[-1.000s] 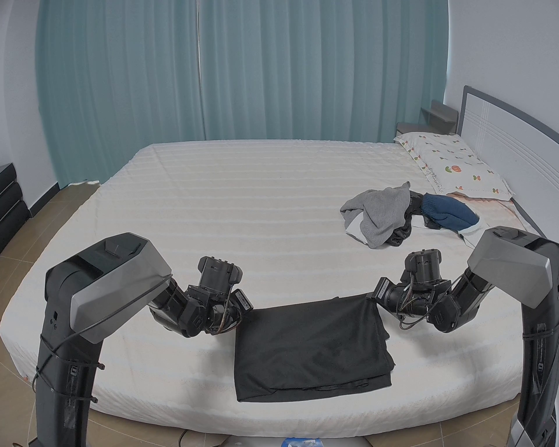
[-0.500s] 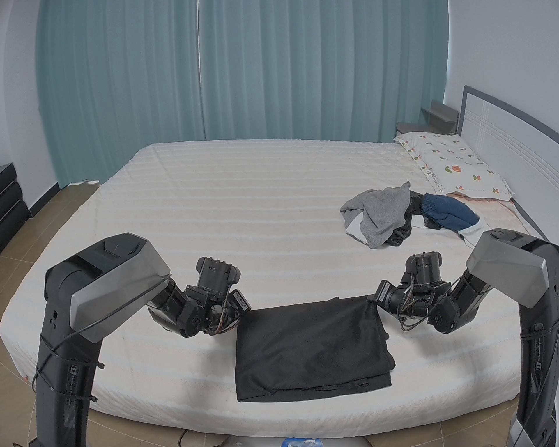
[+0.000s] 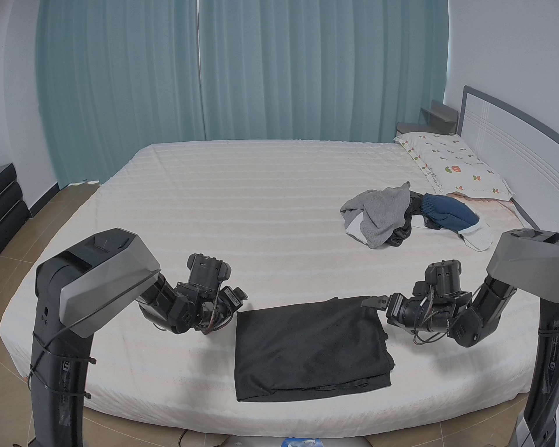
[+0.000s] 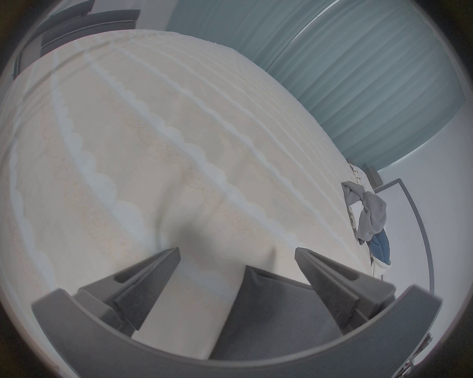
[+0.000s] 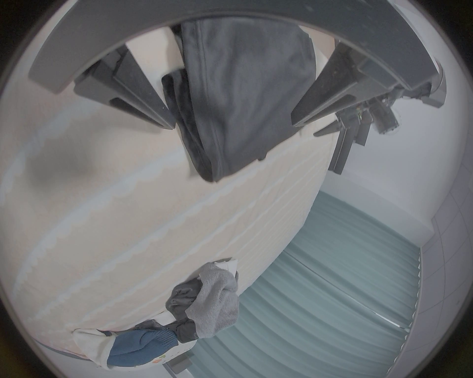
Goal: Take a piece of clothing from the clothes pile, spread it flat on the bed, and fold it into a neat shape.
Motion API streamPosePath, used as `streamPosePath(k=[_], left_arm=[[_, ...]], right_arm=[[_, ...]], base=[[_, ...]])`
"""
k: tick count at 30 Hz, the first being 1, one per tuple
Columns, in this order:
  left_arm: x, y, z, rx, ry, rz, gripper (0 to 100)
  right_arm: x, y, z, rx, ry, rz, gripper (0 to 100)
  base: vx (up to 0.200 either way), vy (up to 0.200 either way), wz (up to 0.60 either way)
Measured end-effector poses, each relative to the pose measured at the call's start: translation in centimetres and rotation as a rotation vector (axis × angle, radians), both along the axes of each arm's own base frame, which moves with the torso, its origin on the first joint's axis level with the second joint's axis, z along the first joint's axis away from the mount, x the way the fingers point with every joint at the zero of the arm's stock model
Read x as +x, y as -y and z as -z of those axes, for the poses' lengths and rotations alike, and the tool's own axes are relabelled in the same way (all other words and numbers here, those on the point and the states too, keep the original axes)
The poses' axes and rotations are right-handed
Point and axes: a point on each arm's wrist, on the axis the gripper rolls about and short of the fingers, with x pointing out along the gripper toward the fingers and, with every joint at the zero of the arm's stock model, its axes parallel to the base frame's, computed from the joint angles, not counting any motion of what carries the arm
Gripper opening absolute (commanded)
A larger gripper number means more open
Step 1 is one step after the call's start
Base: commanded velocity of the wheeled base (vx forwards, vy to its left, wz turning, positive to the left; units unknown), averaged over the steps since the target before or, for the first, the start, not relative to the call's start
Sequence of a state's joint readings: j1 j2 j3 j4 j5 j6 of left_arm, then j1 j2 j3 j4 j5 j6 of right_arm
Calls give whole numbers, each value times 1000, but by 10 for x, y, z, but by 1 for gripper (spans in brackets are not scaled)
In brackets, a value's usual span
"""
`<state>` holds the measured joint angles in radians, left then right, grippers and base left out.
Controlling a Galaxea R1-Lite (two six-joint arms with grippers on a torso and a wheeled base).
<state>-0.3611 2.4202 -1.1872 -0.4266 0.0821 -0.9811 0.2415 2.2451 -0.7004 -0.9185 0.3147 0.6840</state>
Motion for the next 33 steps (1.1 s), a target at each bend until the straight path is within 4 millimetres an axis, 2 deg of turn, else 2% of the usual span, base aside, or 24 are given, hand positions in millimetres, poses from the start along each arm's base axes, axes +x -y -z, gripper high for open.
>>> streamPosePath(k=[8, 13, 14, 25, 33], left_arm=[[-29, -21, -6, -69, -88, -38, 100], [-41, -29, -11, -98, -102, -61, 100], [-42, -30, -13, -107, -92, -66, 100], [-51, -38, -16, -144, -46, -95, 100], [-51, -41, -17, -144, -44, -102, 100]], right_arm=[[-44, 7, 1, -18, -77, -78, 100], [-55, 8, 1, -10, -58, -100, 100], [-57, 8, 1, -10, -56, -102, 0], [-70, 6, 14, -50, -99, -135, 0], [-79, 10, 12, -61, -110, -131, 0]], base=[[0, 0, 0], [0, 0, 0], [0, 0, 0], [0, 0, 0], [0, 0, 0]])
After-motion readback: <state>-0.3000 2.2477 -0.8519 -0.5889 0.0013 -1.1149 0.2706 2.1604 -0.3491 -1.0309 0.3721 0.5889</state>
